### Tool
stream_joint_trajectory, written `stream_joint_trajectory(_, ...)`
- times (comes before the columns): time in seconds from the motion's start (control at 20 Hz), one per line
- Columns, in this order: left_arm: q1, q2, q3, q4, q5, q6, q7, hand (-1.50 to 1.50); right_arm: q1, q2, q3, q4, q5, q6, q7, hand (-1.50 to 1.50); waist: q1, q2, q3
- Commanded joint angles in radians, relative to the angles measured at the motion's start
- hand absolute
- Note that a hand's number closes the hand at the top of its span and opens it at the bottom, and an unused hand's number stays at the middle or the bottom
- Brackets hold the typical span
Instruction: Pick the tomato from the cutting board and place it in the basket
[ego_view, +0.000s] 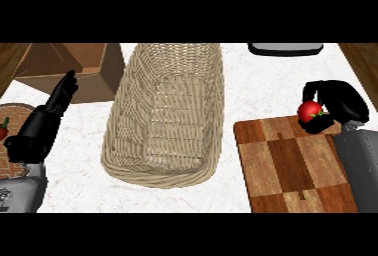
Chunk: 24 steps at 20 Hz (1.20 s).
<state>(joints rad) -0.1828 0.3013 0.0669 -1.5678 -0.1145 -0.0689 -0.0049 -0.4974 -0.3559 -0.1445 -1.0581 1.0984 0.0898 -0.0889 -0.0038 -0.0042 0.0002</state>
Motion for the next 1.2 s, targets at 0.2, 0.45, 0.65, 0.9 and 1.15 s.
stream_joint_trajectory(0.2,0.007,0.004,0.001,0.010,0.005,-0.017,-0.001,0.00,-0.186,0.144,-0.169,-0.196,-0.343,0.045,-0.027,1.50,-0.001,-0.005,0.000)
stream_joint_trajectory(0.45,-0.003,-0.009,0.002,0.004,-0.020,0.012,0.017,0.00,-0.277,0.144,-0.139,-0.455,-0.416,0.221,0.166,1.50,-0.015,-0.007,-0.001)
stream_joint_trajectory(0.65,0.050,0.014,0.036,0.000,0.013,-0.027,-0.040,0.00,-0.338,0.181,-0.123,-0.564,-0.502,0.327,0.312,1.50,-0.002,-0.004,-0.001)
stream_joint_trajectory(0.9,-0.038,0.002,0.013,0.004,0.004,-0.033,0.025,0.00,-0.575,0.234,-0.084,-0.519,-0.552,0.410,0.569,1.50,0.002,-0.001,-0.001)
stream_joint_trajectory(1.15,-0.012,-0.020,0.011,-0.020,-0.010,-0.012,0.023,0.00,-0.694,0.303,-0.032,-0.398,-0.545,0.378,0.675,1.50,0.016,0.003,-0.001)
